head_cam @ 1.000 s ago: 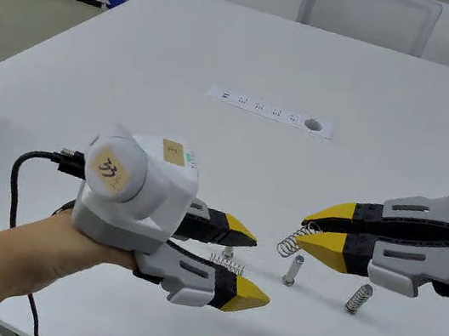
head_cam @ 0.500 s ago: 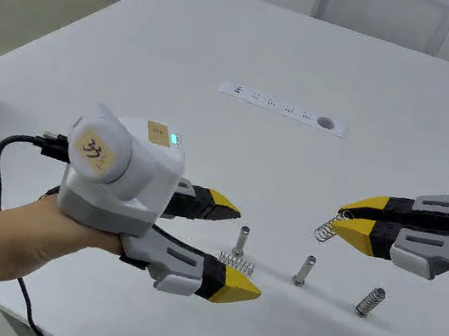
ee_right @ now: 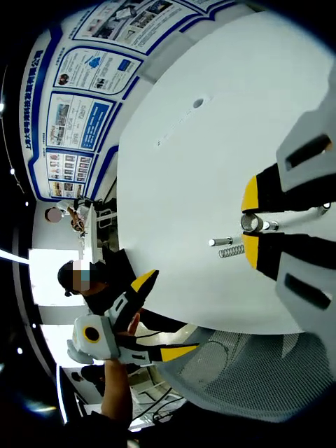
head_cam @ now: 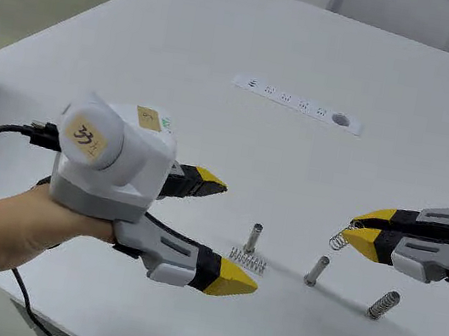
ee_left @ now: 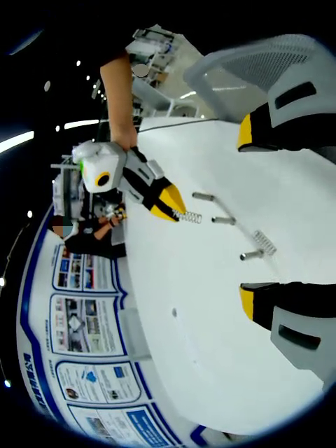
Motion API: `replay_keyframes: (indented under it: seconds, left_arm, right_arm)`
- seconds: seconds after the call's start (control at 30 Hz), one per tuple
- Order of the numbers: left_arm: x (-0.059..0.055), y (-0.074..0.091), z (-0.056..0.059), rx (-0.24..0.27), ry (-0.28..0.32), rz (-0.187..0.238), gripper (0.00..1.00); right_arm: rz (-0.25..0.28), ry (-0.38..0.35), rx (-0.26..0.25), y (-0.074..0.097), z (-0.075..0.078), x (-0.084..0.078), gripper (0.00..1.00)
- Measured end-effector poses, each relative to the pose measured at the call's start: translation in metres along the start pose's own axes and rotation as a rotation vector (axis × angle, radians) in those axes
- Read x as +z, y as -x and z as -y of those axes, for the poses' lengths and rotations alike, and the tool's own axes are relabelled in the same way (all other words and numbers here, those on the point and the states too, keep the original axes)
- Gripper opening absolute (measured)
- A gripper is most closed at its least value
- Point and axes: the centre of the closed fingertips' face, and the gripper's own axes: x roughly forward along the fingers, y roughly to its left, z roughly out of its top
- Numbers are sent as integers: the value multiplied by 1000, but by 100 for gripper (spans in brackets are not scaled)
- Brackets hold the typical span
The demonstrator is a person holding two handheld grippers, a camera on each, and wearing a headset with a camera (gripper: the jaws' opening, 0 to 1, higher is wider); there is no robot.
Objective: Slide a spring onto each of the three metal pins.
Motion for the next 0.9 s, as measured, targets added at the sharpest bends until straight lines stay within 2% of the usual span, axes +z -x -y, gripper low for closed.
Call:
replay_keyframes:
  seconds: [0.37,0.5,0.57,0.8,0.9]
  left_arm:
    - [2,6,-15,51,29,26,90]
    - [1,6,-16,56,34,19,94]
    - [-2,6,-17,58,32,10,94]
    - [-6,6,-17,63,45,3,95]
    - [-7,6,-16,59,45,2,95]
  right_arm:
    - [-44,-11,12,-10,-2,-15,11]
    - [-65,-21,18,-14,-3,-20,11]
    - [-90,8,9,-15,-2,-24,11]
    - [-87,-10,12,-20,-2,-24,11]
    - [-105,-2,18,-21,-1,-27,11]
